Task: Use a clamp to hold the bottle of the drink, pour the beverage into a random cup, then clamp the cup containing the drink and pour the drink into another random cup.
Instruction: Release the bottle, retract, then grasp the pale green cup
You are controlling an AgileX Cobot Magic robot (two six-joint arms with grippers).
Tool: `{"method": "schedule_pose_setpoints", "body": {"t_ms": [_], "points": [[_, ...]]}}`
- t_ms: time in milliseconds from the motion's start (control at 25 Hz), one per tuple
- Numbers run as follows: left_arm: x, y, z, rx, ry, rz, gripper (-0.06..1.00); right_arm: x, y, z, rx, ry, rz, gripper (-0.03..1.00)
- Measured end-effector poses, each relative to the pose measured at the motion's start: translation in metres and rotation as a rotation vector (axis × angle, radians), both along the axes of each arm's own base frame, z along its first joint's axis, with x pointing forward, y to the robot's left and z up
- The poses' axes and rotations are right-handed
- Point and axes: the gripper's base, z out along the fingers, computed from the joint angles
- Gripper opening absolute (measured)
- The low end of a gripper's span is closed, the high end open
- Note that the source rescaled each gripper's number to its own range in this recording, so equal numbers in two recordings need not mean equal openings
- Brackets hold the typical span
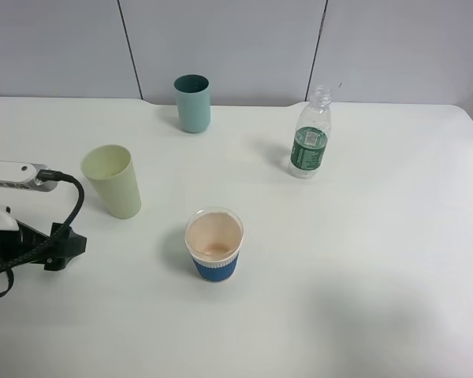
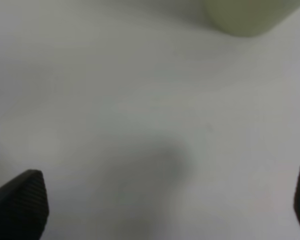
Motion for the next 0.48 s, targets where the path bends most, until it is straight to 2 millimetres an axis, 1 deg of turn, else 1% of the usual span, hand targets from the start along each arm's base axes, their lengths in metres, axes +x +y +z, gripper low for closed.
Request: {"method": "schedule_pose_setpoints", "body": {"t_ms": [160, 320, 480], "points": [[0.004, 0.0, -0.005, -0.031, -0.066, 0.028, 1.0, 0.0, 0.0, 0.0, 0.0, 0.0, 0.0, 0.97], [0.009, -0.002, -0.011, -0.042, -0.144, 0.006, 1.0, 0.0, 0.0, 0.0, 0.0, 0.0, 0.0, 0.97], [0.014, -0.005, -0.021, -0.038, -0.181, -0.033, 1.0, 0.0, 0.0, 0.0, 0.0, 0.0, 0.0, 0.97]]}}
